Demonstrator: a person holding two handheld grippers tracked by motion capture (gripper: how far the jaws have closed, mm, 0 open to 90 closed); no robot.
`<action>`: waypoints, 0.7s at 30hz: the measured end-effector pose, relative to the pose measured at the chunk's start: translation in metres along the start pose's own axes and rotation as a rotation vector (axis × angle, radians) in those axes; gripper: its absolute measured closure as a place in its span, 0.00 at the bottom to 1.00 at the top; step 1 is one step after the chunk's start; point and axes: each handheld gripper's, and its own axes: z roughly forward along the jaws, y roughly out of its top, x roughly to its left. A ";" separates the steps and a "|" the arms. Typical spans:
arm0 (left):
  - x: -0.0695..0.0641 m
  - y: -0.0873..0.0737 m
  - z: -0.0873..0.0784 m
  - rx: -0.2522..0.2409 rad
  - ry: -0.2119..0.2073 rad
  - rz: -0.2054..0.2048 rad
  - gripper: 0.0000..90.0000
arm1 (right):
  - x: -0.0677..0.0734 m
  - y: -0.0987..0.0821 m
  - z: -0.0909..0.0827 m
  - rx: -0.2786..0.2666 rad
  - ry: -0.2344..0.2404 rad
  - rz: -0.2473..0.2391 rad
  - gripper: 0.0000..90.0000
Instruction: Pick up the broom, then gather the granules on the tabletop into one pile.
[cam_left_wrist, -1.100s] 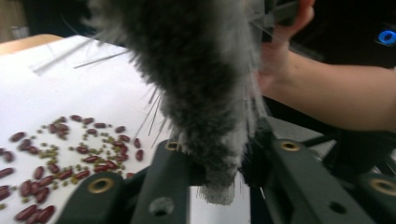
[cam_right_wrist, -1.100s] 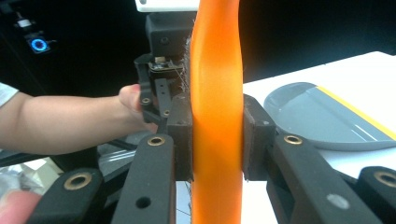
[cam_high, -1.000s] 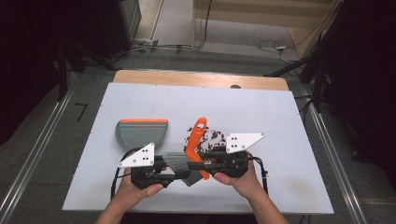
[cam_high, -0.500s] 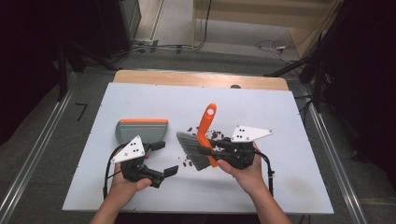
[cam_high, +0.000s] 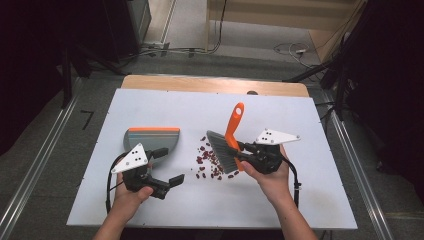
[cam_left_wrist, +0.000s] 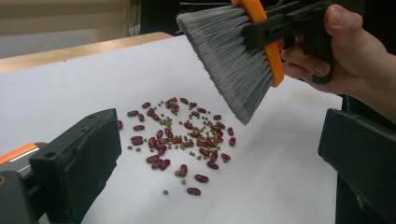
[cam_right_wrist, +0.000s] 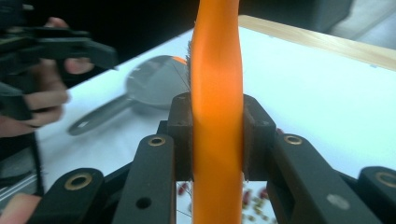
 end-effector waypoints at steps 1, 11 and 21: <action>0.000 0.000 -0.001 0.001 0.008 0.004 0.00 | -0.005 0.000 -0.002 0.010 -0.032 0.006 0.77; 0.010 -0.004 -0.012 -0.010 0.059 -0.011 0.00 | -0.029 0.005 -0.015 0.073 -0.187 0.038 0.77; 0.023 -0.008 -0.031 -0.024 0.148 -0.021 0.00 | -0.057 0.004 -0.017 0.159 -0.323 0.073 0.77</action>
